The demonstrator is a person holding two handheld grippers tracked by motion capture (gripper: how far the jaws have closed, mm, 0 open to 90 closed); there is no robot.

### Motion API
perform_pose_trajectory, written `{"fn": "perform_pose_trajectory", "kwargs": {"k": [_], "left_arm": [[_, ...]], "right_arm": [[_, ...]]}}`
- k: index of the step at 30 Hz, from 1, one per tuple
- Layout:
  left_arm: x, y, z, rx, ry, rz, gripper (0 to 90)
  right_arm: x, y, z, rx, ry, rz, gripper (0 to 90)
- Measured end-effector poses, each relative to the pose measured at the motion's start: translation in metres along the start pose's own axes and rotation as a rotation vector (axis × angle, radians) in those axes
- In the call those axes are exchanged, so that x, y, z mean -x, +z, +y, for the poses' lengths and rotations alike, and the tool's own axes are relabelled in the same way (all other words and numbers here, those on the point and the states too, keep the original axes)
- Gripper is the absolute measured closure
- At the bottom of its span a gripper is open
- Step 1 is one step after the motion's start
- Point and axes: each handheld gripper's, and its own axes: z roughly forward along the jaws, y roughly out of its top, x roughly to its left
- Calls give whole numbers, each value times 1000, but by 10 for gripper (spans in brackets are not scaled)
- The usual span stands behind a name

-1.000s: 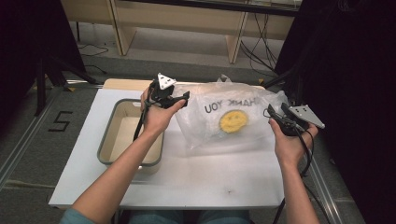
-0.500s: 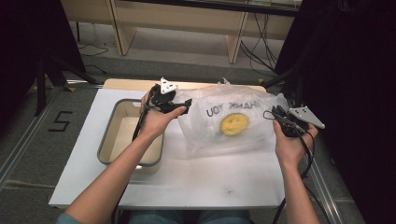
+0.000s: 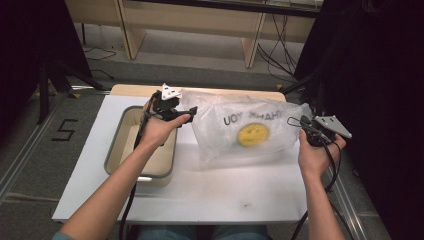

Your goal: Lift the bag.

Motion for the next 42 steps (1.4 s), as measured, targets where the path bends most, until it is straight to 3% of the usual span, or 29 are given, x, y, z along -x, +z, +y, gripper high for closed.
{"fn": "perform_pose_trajectory", "kwargs": {"k": [5, 9, 18, 24, 33, 37, 42], "left_arm": [[0, 0, 0, 6, -1, 7, 299], [2, -1, 0, 16, 3, 17, 298], [2, -7, 0, 28, 10, 28, 298], [6, -9, -3, 22, 25, 20, 297], [11, -12, -6, 15, 44, 11, 296], [14, -9, -7, 9, 49, 3, 296], [16, -7, -7, 3, 53, -1, 297]], "right_arm": [[-2, -1, 1, 21, -12, 15, 897], [-3, -2, 3, 35, -19, 13, 819], [-5, -4, 5, 85, -13, 62, 469], [-5, -10, 2, 94, -7, 58, 343], [-2, -22, -3, 101, -22, 84, 290], [-1, -29, 0, 155, 14, 116, 286], [-4, -28, 9, 194, 15, 130, 290]]}}
